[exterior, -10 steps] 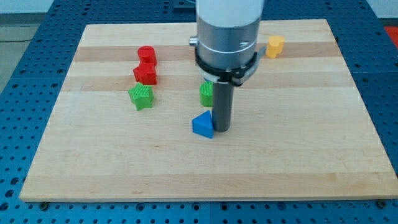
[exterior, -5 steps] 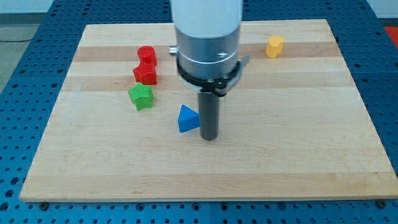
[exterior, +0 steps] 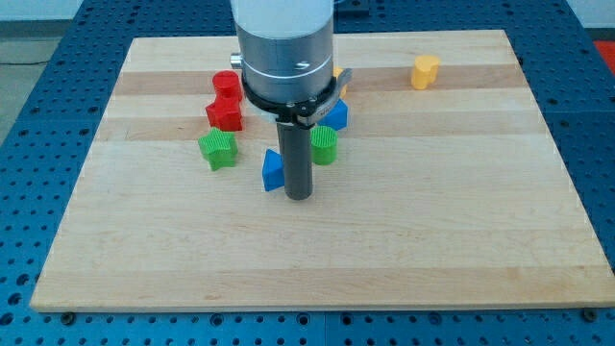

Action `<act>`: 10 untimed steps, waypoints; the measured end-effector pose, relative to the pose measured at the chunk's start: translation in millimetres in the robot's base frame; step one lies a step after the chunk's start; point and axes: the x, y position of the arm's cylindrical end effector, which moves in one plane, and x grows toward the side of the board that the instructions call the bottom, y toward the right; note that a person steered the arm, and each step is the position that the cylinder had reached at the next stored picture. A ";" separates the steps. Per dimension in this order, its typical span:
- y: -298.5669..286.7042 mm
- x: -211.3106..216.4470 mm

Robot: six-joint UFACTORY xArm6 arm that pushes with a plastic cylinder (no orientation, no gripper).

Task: Place the blue triangle towards the bottom right side of the green star

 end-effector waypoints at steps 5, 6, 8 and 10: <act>-1.7 -18.0; -1.7 -28.8; -11.6 -33.6; -15.1 -33.6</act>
